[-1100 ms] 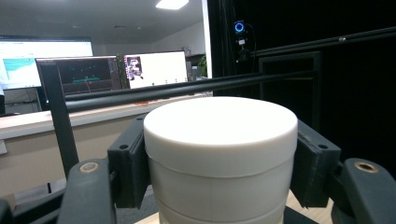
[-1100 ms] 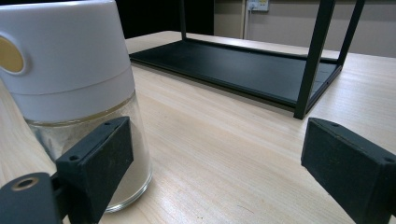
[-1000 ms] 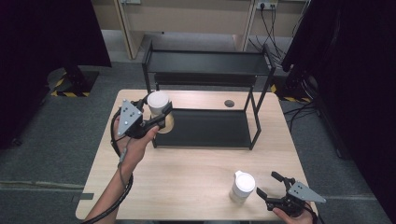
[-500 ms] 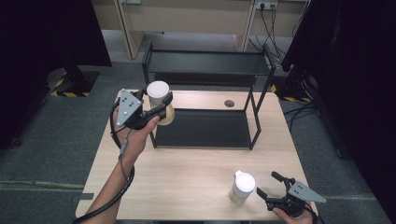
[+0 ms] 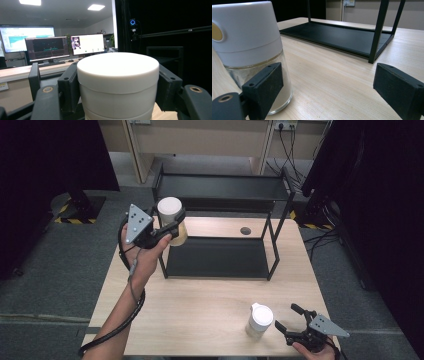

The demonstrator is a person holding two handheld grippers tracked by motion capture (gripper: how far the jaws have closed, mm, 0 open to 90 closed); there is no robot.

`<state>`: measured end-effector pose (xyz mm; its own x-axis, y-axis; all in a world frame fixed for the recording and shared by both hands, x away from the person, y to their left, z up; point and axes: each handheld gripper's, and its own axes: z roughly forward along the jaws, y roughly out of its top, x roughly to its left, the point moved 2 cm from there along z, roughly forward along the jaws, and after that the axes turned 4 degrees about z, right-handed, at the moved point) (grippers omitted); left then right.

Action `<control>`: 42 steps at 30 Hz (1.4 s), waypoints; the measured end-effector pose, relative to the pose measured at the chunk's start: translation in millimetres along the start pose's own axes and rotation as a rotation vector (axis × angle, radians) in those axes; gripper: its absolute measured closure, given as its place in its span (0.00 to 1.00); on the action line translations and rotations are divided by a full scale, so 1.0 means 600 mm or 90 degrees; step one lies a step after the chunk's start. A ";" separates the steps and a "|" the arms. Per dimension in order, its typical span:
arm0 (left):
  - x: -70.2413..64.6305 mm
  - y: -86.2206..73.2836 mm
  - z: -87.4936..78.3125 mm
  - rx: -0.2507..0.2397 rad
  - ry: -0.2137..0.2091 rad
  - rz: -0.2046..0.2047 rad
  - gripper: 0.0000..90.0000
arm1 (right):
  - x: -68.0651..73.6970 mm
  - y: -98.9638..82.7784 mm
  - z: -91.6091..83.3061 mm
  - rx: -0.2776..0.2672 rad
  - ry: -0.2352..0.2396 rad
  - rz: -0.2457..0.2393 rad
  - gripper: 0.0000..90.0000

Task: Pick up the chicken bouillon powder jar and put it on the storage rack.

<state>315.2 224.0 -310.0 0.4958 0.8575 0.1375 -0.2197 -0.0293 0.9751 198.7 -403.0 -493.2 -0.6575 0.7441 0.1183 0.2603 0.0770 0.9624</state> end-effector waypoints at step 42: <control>0.023 0.078 0.066 -0.009 0.041 -0.009 0.37 | 0.001 0.000 0.000 0.001 -0.001 0.000 0.11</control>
<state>345.0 213.9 -255.3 0.4441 0.8890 0.1112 -0.2245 -0.0097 0.9744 198.6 -402.7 -492.9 -0.6557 0.7457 0.1184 0.2620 0.0776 0.9619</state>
